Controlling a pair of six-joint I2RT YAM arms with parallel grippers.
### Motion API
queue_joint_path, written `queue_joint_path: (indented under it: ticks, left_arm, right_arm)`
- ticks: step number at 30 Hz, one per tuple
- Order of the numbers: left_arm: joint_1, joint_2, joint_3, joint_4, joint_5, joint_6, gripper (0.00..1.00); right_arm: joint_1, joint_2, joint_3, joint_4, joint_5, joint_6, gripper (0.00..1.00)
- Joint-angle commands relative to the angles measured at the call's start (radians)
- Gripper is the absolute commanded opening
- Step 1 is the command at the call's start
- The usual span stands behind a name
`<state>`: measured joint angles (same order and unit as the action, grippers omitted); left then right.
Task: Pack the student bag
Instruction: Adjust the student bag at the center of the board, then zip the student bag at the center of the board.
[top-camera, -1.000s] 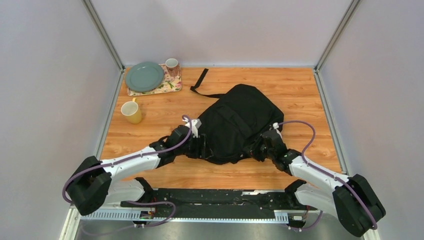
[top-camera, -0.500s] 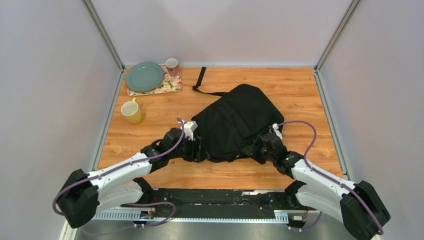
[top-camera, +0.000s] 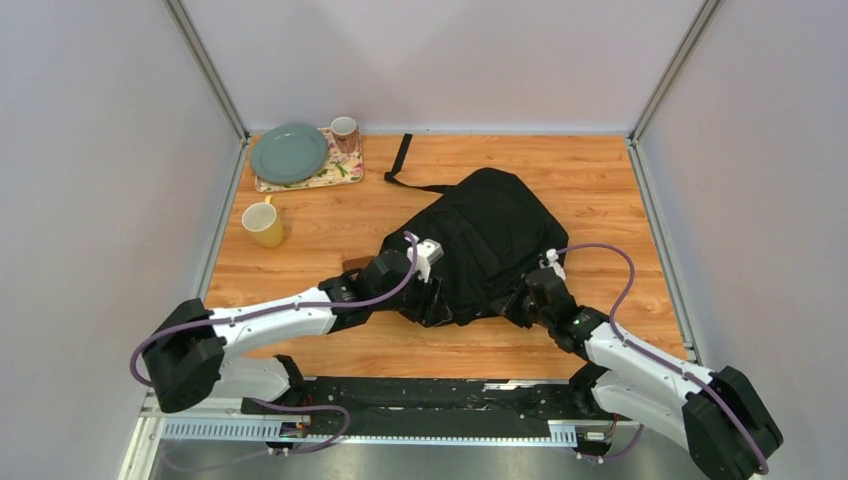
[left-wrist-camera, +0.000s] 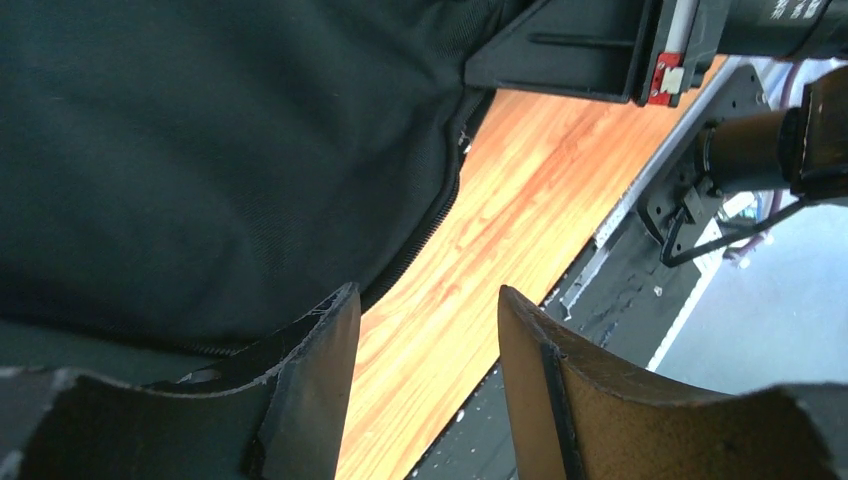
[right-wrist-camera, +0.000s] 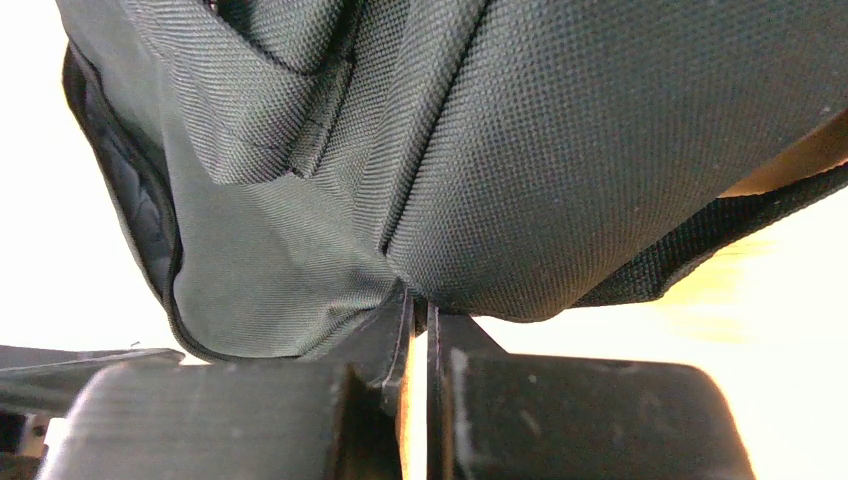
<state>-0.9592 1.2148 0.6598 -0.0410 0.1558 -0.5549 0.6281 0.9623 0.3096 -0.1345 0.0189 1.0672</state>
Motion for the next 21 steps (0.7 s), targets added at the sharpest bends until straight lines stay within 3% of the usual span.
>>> queue_joint_path:
  ticks: [1, 6, 12, 17, 21]
  left_arm:
    - [-0.048, 0.084, 0.070, 0.085, 0.065, 0.020, 0.59]
    - [-0.073, 0.135, 0.078, 0.167, 0.086, -0.023, 0.58]
    - [-0.093, 0.245, 0.113, 0.208, 0.111, -0.023, 0.57]
    - [-0.096, 0.292, 0.127, 0.242, 0.162, -0.059, 0.51]
    - [-0.098, 0.304, 0.133, 0.219, 0.090, -0.044, 0.55]
  right_arm:
    - [0.004, -0.098, -0.062, 0.050, 0.016, -0.016, 0.00]
    - [0.004, -0.178, -0.139, 0.200, -0.040, -0.007, 0.00]
    - [0.004, -0.178, -0.136, 0.219, -0.060, -0.022, 0.00]
    - [0.002, -0.178, -0.119, 0.207, -0.059, -0.032, 0.00]
    - [0.004, -0.174, -0.116, 0.217, -0.069, -0.036, 0.00]
